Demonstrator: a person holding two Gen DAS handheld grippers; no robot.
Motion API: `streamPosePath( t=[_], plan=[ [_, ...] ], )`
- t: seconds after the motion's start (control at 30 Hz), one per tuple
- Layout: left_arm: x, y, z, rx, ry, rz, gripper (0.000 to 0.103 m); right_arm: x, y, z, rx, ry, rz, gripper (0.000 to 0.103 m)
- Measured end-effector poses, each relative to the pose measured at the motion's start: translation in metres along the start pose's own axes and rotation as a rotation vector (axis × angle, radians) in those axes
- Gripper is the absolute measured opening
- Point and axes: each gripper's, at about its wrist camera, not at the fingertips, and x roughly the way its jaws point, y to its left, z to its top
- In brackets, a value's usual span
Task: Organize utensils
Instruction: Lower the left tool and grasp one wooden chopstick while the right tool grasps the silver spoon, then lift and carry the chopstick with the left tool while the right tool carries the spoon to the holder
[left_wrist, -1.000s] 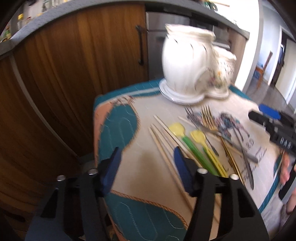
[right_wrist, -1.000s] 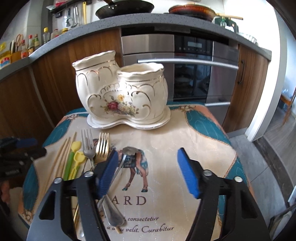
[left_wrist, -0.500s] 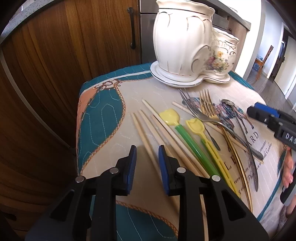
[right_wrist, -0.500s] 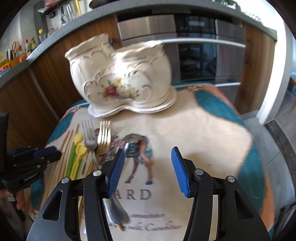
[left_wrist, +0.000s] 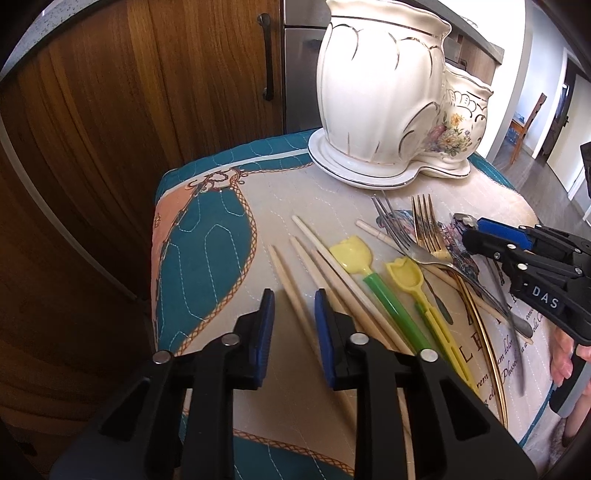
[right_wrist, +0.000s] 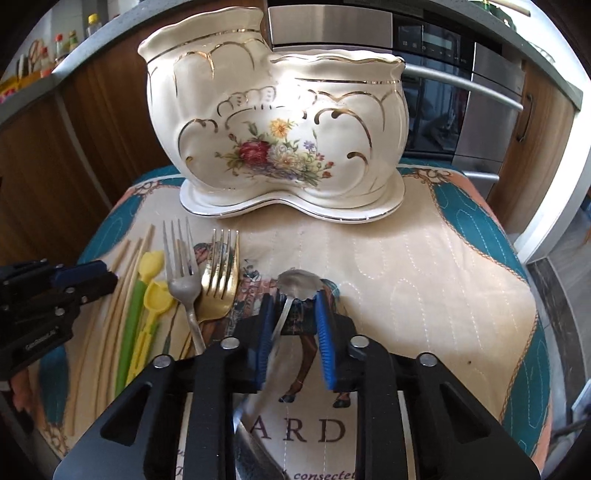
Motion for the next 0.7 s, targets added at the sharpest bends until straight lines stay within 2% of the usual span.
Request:
streamPosePath(
  t=[0.03, 0.13, 0.33, 0.5, 0.7],
  plan=[
    [-0.002, 0.001, -0.001, -0.004, -0.001, -0.002, 0.01, 0.0, -0.001, 0.0, 0.005, -0.002, 0.007, 0.02],
    [-0.001, 0.005, -0.001, -0.02, -0.007, -0.02, 0.005, -0.003, -0.005, -0.002, 0.023, -0.01, 0.031, 0.02],
    [-0.003, 0.01, -0.003, -0.024, -0.03, -0.052, 0.005, -0.018, -0.004, -0.004, 0.002, -0.06, 0.052, 0.019],
    [-0.02, 0.009, -0.001, -0.039, -0.101, -0.103, 0.005, -0.035, -0.003, -0.003, -0.013, -0.122, 0.064, 0.019],
    [-0.055, 0.01, 0.005, -0.053, -0.25, -0.189, 0.005, -0.062, -0.005, -0.001, -0.015, -0.234, 0.079, 0.019]
  ],
)
